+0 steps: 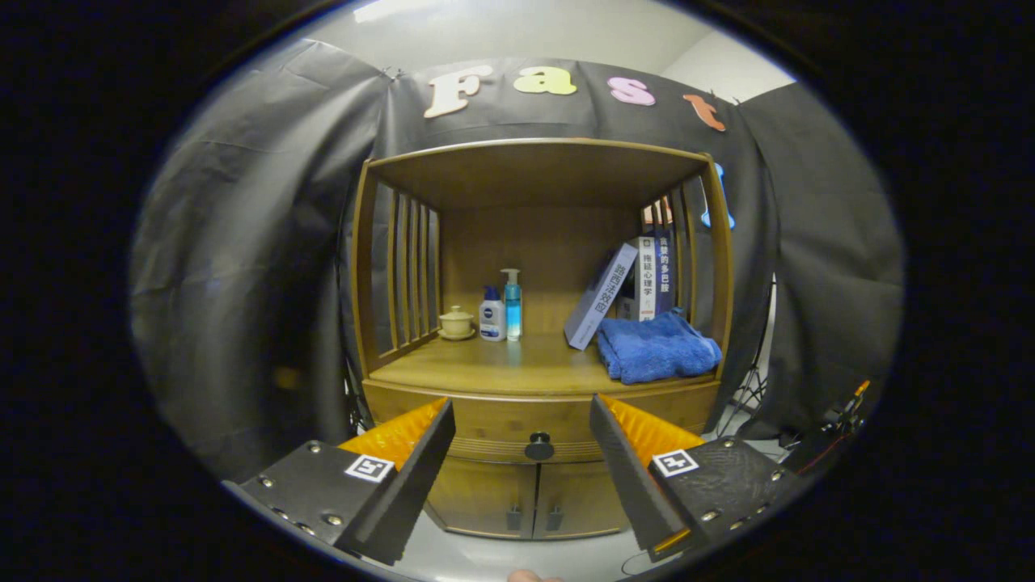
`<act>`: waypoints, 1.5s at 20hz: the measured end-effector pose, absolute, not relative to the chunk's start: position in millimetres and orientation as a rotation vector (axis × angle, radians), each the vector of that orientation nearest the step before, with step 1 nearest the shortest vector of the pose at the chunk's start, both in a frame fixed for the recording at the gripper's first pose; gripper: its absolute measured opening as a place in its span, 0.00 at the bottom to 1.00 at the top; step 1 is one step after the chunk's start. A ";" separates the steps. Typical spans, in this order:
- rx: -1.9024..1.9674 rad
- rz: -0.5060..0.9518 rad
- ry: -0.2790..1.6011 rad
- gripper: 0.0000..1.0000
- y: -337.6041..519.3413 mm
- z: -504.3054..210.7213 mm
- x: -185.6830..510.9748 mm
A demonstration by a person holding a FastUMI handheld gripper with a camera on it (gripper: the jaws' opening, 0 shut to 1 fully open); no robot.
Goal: Pull open the drawer, take out the items inside it, and place them on the countertop above the cabinet.
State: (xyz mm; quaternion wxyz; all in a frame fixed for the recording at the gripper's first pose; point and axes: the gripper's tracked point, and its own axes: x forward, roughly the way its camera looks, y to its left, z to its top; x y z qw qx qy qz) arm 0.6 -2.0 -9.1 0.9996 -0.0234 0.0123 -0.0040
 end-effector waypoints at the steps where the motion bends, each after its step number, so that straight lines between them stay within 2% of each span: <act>1: -0.046 -0.011 0.028 1.00 -3.9 -10.4 1.9; 14: -0.097 -0.053 0.006 1.00 -20.7 -9.7 51.4; 23: -0.044 -0.072 0.108 1.00 -35.9 -85.5 130.3; 30: 0.035 -0.111 0.233 1.00 -53.6 -154.7 146.3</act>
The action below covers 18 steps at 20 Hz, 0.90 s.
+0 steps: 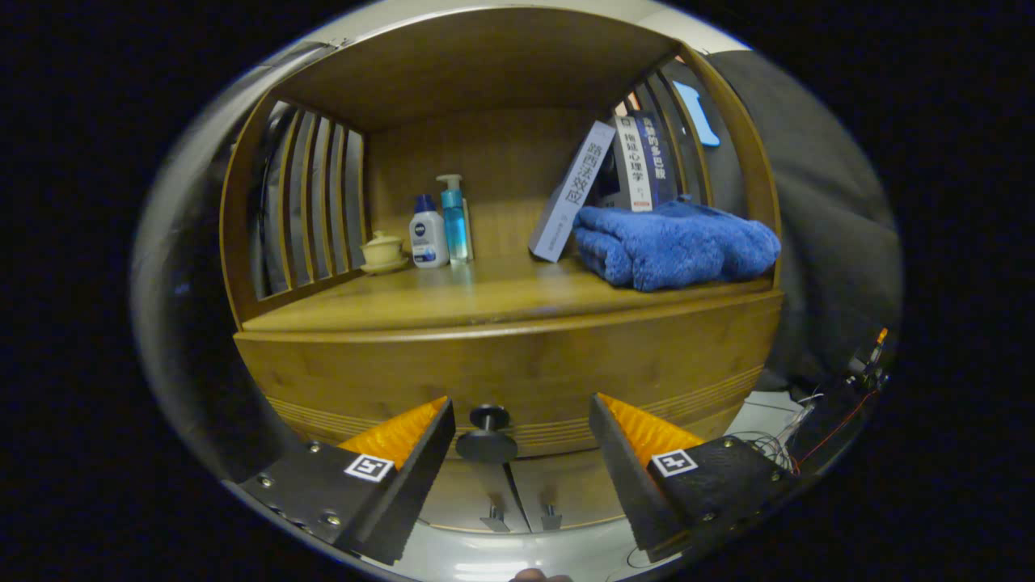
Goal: Pull open the drawer, take out the items inside it, and place them on the countertop above the cabinet.
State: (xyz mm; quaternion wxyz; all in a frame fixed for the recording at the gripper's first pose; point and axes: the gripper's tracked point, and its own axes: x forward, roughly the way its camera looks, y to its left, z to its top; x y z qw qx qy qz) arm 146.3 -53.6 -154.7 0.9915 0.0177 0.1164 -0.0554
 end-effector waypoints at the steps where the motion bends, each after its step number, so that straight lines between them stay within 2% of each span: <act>1: 0.043 -0.110 0.243 1.00 -52.2 -160.1 147.4; 5: 0.097 -0.072 0.276 0.98 -36.5 -179.2 155.5; 10: 0.014 -0.121 0.166 0.41 -33.3 -173.9 159.6; 12: 0.035 -0.109 0.104 0.40 -32.4 -173.7 159.6; 14: 0.032 -0.067 0.116 0.40 -28.7 -174.4 158.6; 17: -0.018 -0.058 0.136 0.30 -30.8 -173.9 159.4; 18: -0.008 -0.061 0.136 0.30 -30.1 -174.9 154.7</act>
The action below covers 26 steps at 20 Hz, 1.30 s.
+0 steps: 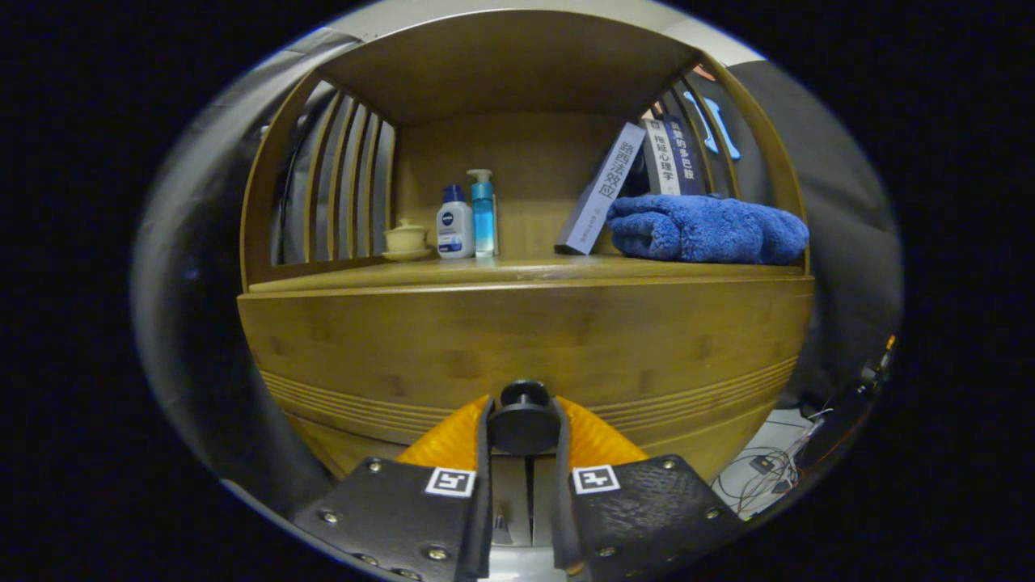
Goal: Pull open the drawer, take out the items inside it, and place them on the countertop above the cabinet.
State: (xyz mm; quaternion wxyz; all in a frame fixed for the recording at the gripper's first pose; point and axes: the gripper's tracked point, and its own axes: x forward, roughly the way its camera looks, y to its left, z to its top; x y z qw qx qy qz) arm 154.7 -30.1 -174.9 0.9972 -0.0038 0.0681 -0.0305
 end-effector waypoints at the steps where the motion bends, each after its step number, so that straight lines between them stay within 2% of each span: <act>1: 0.001 -0.064 0.130 0.30 -30.9 -174.4 147.9; 7: 0.005 -0.081 0.136 0.29 -25.3 -175.1 74.6; 15: -0.006 -0.062 0.166 0.29 -21.6 -176.9 12.6; 26: -0.012 -0.067 0.226 0.29 -20.3 -193.0 -28.6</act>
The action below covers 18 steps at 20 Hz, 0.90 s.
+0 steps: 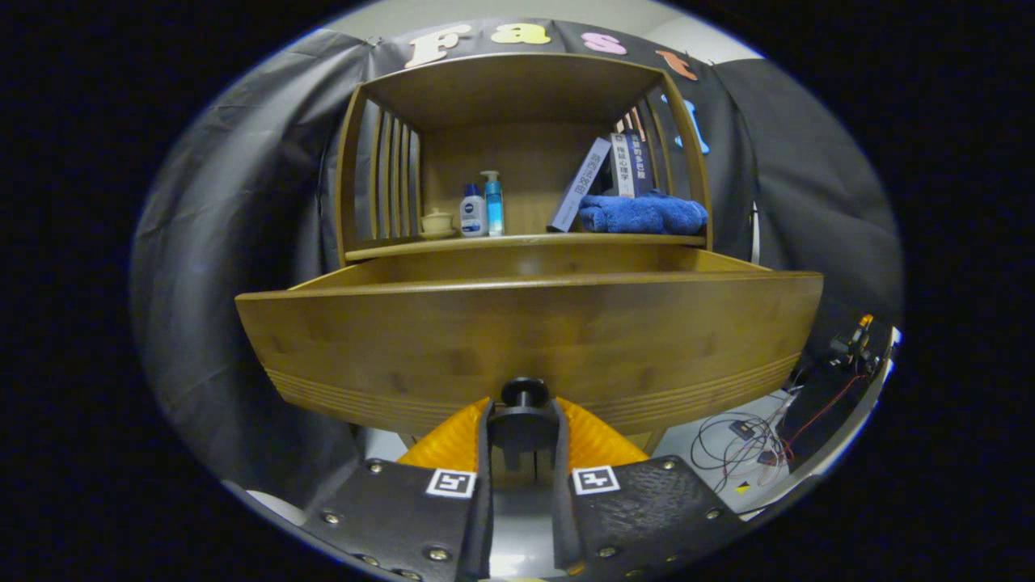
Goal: Pull open the drawer, take out the items inside it, and place them on the countertop above the cabinet.
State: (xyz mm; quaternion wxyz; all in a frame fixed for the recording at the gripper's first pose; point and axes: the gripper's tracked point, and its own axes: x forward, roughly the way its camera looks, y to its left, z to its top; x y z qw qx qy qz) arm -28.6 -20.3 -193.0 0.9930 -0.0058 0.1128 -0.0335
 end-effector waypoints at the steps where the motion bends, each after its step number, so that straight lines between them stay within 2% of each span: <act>1: -0.008 -0.062 0.238 0.29 -20.1 -193.3 -30.3; 2: -0.003 -0.047 0.267 0.31 -19.3 -194.8 -29.9; 5: 0.074 0.011 0.247 0.61 -8.2 -170.3 -37.5; 9: -0.017 -0.023 0.196 1.00 -17.6 -127.9 -43.6; 11: -0.086 -0.075 0.212 1.00 -31.2 -115.6 -43.1; 14: -0.101 -0.035 0.257 1.00 -20.9 -95.0 -33.3; 18: -0.048 -0.052 0.320 1.00 -30.7 -70.1 -4.8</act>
